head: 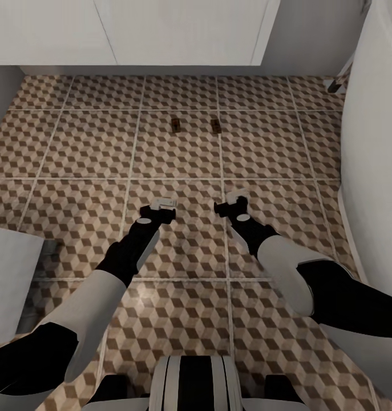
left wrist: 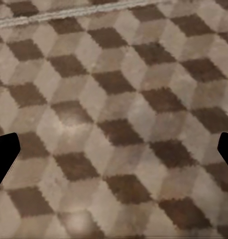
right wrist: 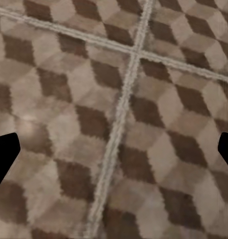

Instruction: Take the four mousetraps from the cabinet in the bathroom and place them on the bathroom floor. Make sure all four end up on the same floor surface, and ensure that at least two of them are either under or directly next to the same bathroom sink.

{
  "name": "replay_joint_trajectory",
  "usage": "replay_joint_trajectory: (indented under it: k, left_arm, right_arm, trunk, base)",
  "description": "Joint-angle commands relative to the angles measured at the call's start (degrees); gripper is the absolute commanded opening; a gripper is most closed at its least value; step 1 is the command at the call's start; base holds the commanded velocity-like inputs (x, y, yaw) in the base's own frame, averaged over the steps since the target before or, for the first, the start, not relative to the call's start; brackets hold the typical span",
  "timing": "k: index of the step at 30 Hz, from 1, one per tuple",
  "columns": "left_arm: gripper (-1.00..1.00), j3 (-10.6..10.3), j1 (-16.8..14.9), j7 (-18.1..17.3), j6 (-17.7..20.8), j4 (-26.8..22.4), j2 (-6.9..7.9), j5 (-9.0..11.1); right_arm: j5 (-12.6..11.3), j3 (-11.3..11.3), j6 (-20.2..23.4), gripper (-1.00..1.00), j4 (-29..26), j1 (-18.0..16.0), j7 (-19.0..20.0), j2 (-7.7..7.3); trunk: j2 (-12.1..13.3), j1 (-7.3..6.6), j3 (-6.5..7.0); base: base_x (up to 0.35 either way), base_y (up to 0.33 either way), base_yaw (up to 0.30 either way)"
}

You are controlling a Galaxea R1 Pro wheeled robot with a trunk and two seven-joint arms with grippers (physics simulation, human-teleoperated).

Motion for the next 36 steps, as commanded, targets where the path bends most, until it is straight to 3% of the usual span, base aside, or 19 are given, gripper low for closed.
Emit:
replay_joint_trajectory:
  k: [1, 13, 23, 36]
  left_arm:
    - [1.00, -0.2, 0.2, 0.5, 0.2, -0.1, 0.15, 0.6]
    - [1.00, -0.2, 3.3, 0.4, 0.0, -0.5, 0.68, 0.4]
    - [1.00, -0.2, 8.1, 0.4, -1.2, -2.2, 2.30, 0.3]
    - [1.00, -0.1, 13.7, 0.3, -3.7, -4.2, 4.26, 0.3]
  right_arm:
    - [0.2, 0.4, -0.4, 1.00, 0.1, 0.0, -0.4, 0.01]
    - [0.2, 0.4, -2.8, 1.00, 0.4, 0.4, -0.3, 0.01]
    - [0.2, 0.4, -6.6, 1.00, 2.9, 0.6, -0.3, 0.01]
    - [0.2, 0.4, -9.3, 1.00, 3.3, 6.1, -0.2, 0.01]
  trunk:
    - [0.0, -0.03, 0.20]
    - [0.2, -0.34, 2.86]
    - [0.3, -0.60, 5.07]
    - [0.5, -0.93, 7.95]
  base:
    - [0.000, 0.000, 0.000]
    - [0.000, 0.000, 0.000]
    - [0.000, 0.000, 0.000]
    - [0.000, 0.000, 0.000]
